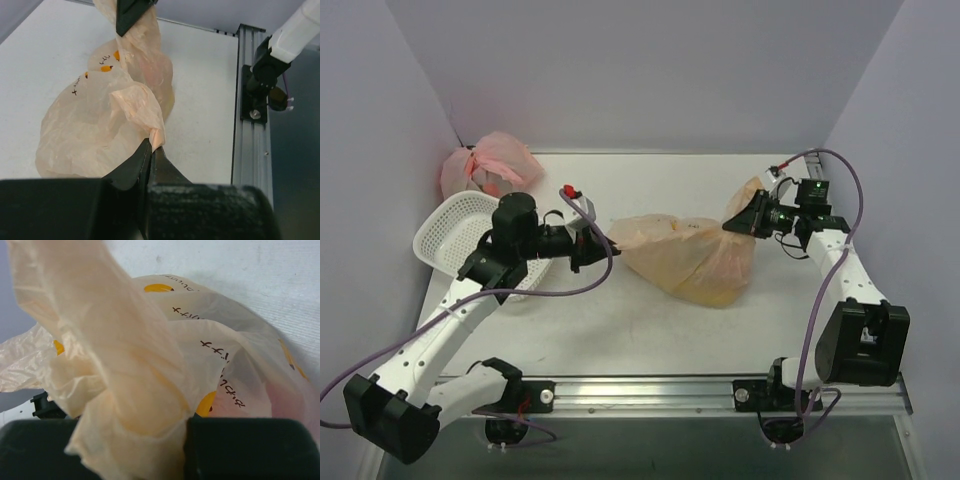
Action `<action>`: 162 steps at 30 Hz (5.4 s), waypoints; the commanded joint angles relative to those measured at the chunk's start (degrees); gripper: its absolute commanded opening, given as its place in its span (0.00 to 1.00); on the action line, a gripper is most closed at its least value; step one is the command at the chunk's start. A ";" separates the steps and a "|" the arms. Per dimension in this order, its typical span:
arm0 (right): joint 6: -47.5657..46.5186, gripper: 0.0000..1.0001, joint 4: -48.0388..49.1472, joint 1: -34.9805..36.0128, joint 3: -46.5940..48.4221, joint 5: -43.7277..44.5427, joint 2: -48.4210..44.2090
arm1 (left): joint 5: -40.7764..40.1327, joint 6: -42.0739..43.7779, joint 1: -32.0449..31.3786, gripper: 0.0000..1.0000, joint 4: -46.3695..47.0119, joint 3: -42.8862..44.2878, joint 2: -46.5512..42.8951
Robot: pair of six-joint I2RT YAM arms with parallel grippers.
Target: Place the fake fruits into the plastic bag and tie a complex knot
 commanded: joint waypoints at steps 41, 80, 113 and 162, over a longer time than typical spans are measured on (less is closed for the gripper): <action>-21.48 0.00 -12.40 21.00 8.69 12.70 -1.52 | -0.84 23.56 -24.85 0.00 -26.94 15.53 14.50; -43.90 0.00 -30.77 14.94 8.25 -2.51 -7.51 | -11.84 18.54 -1.83 0.97 -8.30 1.60 -5.10; -58.66 0.00 -43.34 15.12 15.80 -4.27 0.67 | 15.24 42.19 -13.86 0.97 -1.17 15.74 28.12; -23.79 1.00 12.18 11.86 -15.82 1.09 -21.74 | 8.56 7.21 -12.19 0.00 16.40 7.65 21.09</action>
